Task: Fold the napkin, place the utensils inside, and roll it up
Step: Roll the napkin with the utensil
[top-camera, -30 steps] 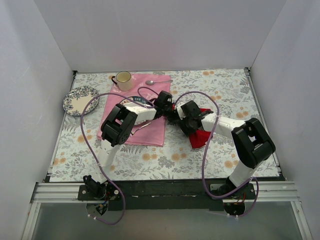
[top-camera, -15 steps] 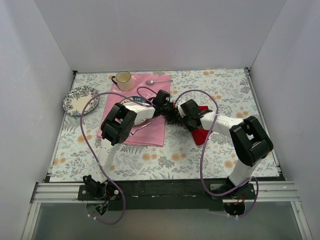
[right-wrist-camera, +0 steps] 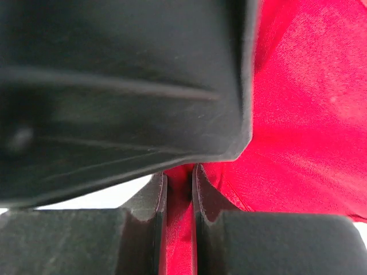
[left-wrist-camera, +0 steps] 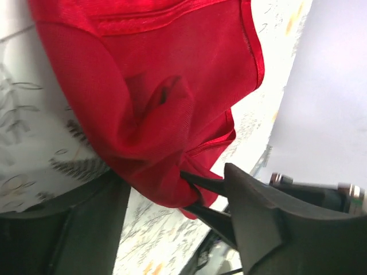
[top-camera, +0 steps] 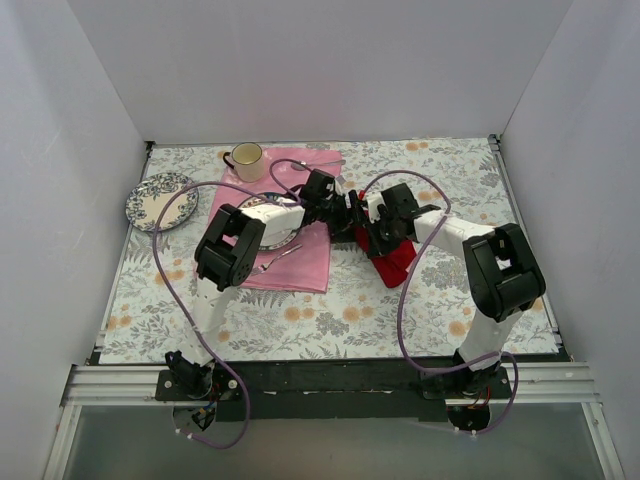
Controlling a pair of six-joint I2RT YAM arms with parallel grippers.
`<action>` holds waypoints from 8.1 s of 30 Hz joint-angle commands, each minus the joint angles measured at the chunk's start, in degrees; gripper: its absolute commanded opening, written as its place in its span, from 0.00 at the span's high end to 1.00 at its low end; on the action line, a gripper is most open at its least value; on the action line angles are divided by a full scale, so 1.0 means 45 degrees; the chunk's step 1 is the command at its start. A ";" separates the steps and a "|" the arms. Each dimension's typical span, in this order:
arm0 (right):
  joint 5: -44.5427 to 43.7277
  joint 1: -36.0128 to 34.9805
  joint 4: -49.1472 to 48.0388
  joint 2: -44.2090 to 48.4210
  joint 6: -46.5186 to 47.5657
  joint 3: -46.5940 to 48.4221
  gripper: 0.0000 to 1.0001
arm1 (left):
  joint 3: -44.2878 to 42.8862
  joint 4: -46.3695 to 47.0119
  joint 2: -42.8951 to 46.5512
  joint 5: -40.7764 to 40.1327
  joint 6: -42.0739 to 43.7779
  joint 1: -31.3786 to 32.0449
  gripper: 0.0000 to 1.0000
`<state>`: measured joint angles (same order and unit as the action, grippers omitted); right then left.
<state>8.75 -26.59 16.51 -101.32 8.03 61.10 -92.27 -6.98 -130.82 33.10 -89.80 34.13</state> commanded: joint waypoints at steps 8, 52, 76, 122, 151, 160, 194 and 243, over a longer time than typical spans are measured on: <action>0.7580 0.1845 0.0199 -0.1527 -0.2057 -0.0082 0.99 | 0.2025 -0.0363 0.3677 -0.1028 0.1557 -0.0475 0.15; 1.1258 0.3995 -0.3691 -0.2817 -0.6376 -0.1684 0.98 | 0.2263 0.1630 0.0791 -0.2237 -0.0124 -0.0221 0.37; 0.3686 0.2671 0.1602 0.1124 -0.2685 0.0269 0.47 | 0.0778 -0.0557 -0.0107 -0.2904 0.1596 -0.0202 0.81; -0.3492 -0.1807 -0.0252 -0.0141 -0.0359 0.0015 0.81 | -0.1252 -0.1788 -0.0303 -0.1615 0.2026 -0.0592 0.47; 0.3484 0.1182 0.0472 -0.1450 -0.1355 0.1051 0.81 | 0.0427 -0.0420 0.1204 -0.1319 0.1011 -0.0709 0.27; 0.3562 0.1396 0.0471 -0.0689 -0.1355 0.0524 0.82 | -0.1995 -0.2490 -0.0478 -0.3898 0.1673 -0.0807 0.54; 0.7233 0.2979 0.0041 -0.2836 -0.2819 0.0973 0.81 | 0.1265 0.1471 0.2081 0.1821 0.0641 -0.0553 0.63; -0.6925 -0.2567 -0.1208 0.1598 0.1105 -0.1176 0.30 | -0.1234 0.1669 -0.1709 0.1218 -0.0592 -0.0787 0.78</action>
<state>-13.39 -36.49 15.27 -93.01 9.72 56.21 -96.95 3.53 -137.49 40.42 -93.21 31.24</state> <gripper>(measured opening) 0.709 0.219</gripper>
